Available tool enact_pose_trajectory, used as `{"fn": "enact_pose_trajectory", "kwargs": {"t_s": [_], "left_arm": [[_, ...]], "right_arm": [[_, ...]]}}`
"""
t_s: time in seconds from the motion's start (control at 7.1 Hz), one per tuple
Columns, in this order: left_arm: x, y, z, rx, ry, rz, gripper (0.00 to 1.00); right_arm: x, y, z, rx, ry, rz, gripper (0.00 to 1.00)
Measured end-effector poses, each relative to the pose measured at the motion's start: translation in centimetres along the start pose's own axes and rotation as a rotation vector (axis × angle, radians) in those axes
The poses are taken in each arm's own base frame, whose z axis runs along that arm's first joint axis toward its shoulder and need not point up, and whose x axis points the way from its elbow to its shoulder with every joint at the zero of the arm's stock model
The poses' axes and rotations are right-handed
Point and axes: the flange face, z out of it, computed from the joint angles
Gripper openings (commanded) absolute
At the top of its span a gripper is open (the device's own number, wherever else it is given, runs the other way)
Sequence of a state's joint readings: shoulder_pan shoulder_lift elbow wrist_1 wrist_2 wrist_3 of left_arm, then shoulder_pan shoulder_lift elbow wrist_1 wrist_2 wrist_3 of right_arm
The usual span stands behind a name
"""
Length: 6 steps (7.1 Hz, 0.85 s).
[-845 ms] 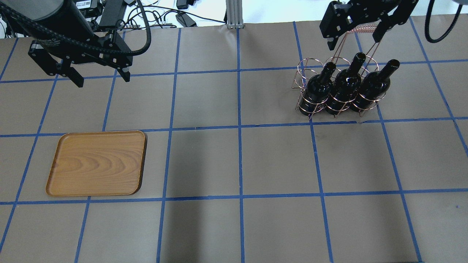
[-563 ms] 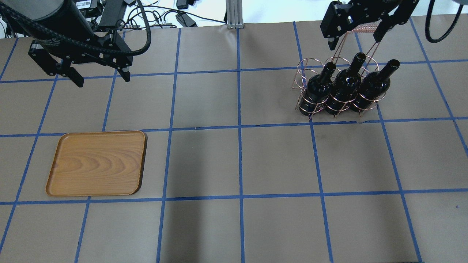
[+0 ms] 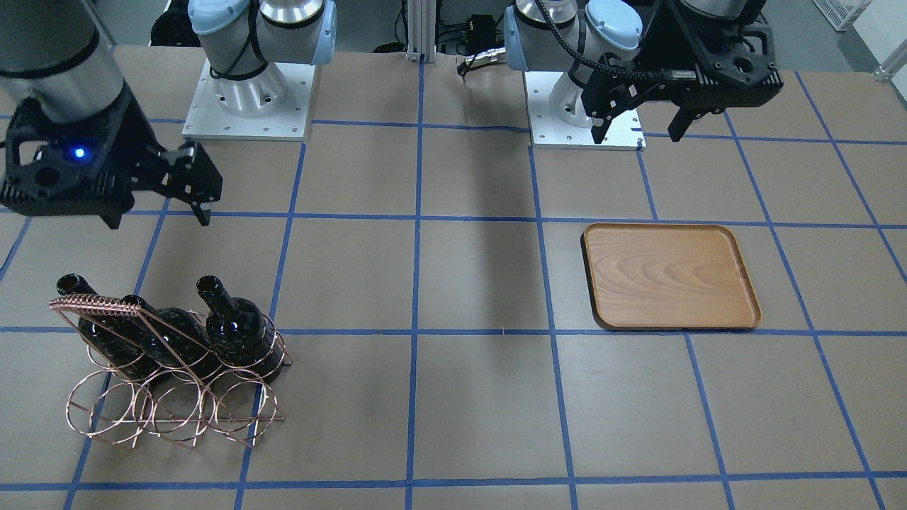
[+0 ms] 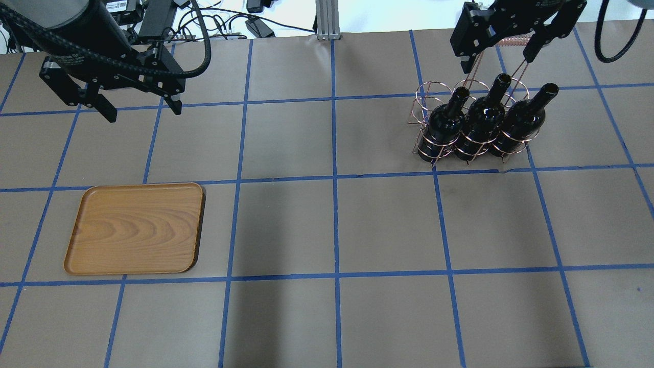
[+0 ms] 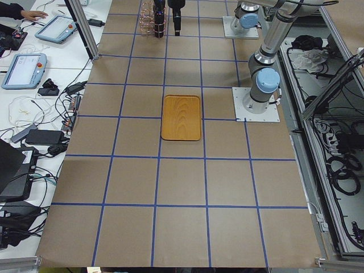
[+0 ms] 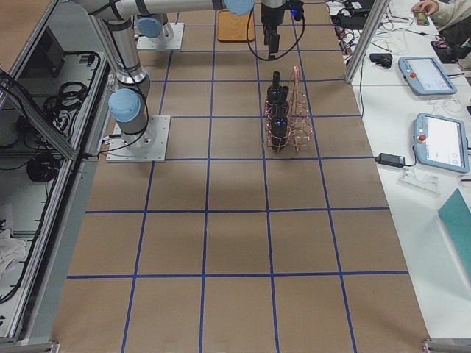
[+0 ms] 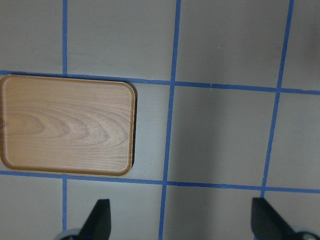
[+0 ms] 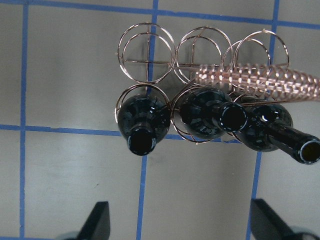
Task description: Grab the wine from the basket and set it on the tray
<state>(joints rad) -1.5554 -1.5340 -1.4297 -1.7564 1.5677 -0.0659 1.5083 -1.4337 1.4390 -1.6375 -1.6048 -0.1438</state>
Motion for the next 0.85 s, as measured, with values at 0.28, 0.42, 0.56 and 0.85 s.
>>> {"fn": "enact_pose_trajectory", "kwargs": {"t_s": [0.28,0.42,0.56,0.85], "left_arm": [[0.0,0.0,0.0,0.0,0.0,0.0,1.0],[0.0,0.0,0.0,0.0,0.0,0.0,1.0],[0.0,0.0,0.0,0.0,0.0,0.0,1.0],[0.0,0.0,0.0,0.0,0.0,0.0,1.0]], "right_arm": [[2.4,-0.9,4.3,0.021,0.008,-0.012,0.91],[2.8,-1.2,5.5,0.029,0.011,-0.016,0.89],[3.0,-1.5,6.6,0.023,0.014,-0.018,0.89],[3.2,-2.0,8.0,0.008,0.014,-0.021,0.77]]}}
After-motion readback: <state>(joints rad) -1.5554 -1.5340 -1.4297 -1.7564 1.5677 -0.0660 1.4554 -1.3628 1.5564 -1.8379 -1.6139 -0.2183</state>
